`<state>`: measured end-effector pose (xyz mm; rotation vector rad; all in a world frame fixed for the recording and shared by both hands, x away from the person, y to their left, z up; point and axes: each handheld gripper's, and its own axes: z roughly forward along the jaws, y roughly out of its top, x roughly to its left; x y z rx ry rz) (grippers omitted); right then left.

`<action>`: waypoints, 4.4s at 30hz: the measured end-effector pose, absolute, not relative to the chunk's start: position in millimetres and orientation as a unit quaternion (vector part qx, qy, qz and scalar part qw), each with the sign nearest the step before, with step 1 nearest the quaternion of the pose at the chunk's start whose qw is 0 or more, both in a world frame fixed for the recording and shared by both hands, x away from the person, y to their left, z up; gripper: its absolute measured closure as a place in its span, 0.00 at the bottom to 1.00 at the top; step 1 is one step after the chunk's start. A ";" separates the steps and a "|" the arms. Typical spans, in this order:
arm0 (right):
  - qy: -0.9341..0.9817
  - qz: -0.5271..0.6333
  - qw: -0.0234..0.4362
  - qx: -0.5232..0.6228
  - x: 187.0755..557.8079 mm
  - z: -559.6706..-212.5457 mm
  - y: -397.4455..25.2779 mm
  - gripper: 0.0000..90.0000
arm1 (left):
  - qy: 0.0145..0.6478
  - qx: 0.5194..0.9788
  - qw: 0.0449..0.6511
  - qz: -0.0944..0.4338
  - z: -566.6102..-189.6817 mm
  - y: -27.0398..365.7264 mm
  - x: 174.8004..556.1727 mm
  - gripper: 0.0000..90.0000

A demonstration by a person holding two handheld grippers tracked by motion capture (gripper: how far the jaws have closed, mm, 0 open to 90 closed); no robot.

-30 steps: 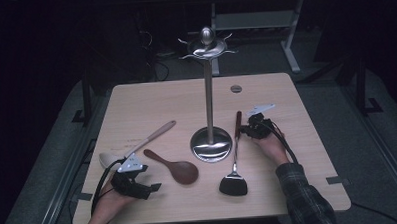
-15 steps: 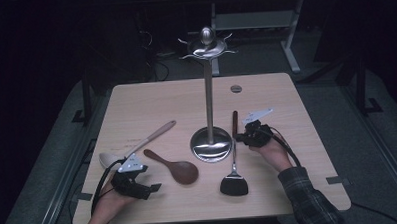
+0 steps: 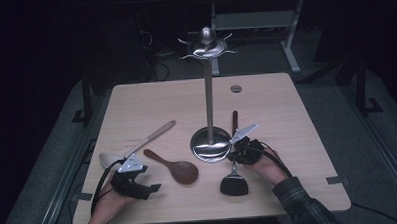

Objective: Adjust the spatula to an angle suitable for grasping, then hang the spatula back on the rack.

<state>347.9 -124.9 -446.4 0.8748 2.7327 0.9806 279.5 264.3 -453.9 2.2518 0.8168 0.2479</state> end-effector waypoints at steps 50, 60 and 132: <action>0.875 0.277 0.101 0.385 341.7 -452.1 -222.0 1.00 | 0.316 0.875 0.355 0.096 -454.0 264.3 279.2 0.16; 0.865 0.264 0.112 0.412 350.0 -452.4 -238.7 1.00 | 0.314 0.874 0.358 0.096 -454.2 266.5 278.2 0.16; 0.874 0.155 0.028 0.459 475.2 -442.7 -183.5 0.73 | 0.311 0.876 0.356 0.093 -453.3 263.2 277.4 0.15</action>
